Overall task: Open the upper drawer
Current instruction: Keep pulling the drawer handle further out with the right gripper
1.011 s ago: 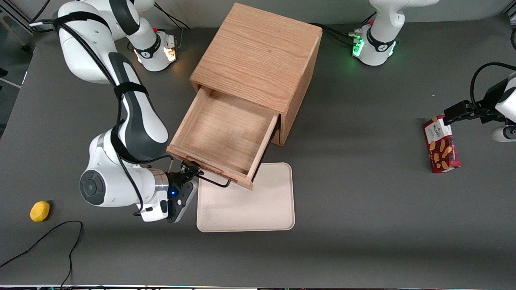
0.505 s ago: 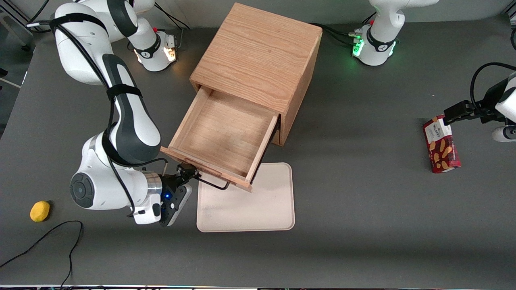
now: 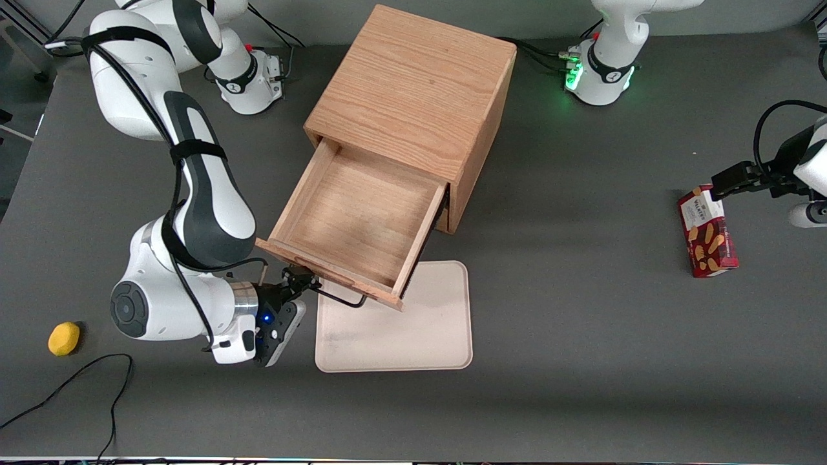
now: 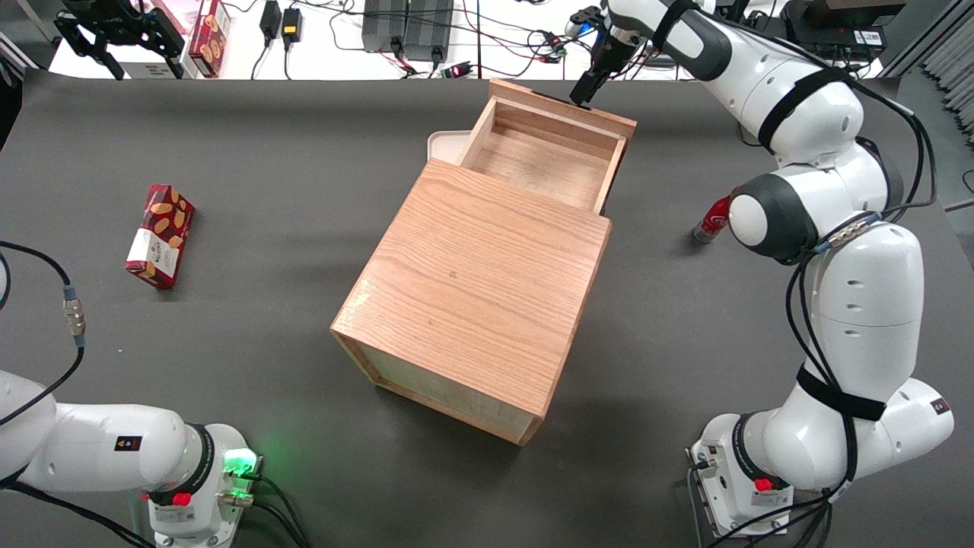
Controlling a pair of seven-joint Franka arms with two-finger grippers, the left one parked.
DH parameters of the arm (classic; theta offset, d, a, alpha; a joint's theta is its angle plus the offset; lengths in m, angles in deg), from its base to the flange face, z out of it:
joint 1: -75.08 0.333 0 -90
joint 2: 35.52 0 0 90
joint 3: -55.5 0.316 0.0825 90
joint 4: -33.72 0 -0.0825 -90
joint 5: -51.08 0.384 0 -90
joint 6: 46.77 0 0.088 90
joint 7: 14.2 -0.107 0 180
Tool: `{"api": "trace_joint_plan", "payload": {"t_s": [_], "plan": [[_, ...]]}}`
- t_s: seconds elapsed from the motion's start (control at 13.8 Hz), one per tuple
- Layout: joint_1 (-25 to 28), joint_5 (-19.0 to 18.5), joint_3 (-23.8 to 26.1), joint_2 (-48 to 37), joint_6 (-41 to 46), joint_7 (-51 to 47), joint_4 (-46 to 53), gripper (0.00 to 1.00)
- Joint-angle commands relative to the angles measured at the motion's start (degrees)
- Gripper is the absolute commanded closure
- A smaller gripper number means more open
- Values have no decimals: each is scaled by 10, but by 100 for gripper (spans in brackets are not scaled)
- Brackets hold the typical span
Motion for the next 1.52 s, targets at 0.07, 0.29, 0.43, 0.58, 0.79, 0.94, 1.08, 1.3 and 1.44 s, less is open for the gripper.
{"api": "trace_joint_plan", "payload": {"t_s": [0.07,0.29,0.43,0.58,0.79,0.94,1.08,1.3,1.44], "plan": [[-17,11,10,29,-4,-13,44,0],[-26,11,16,29,-10,-12,44,0],[-30,11,17,29,-13,-12,44,0],[-30,11,17,29,-16,-13,44,0],[-31,18,17,28,-15,-14,44,0],[-31,18,21,28,-12,-15,44,0],[-31,18,26,29,-8,-22,43,0],[-31,19,26,29,-2,-26,43,0],[-31,20,26,28,7,-28,43,0]]}}
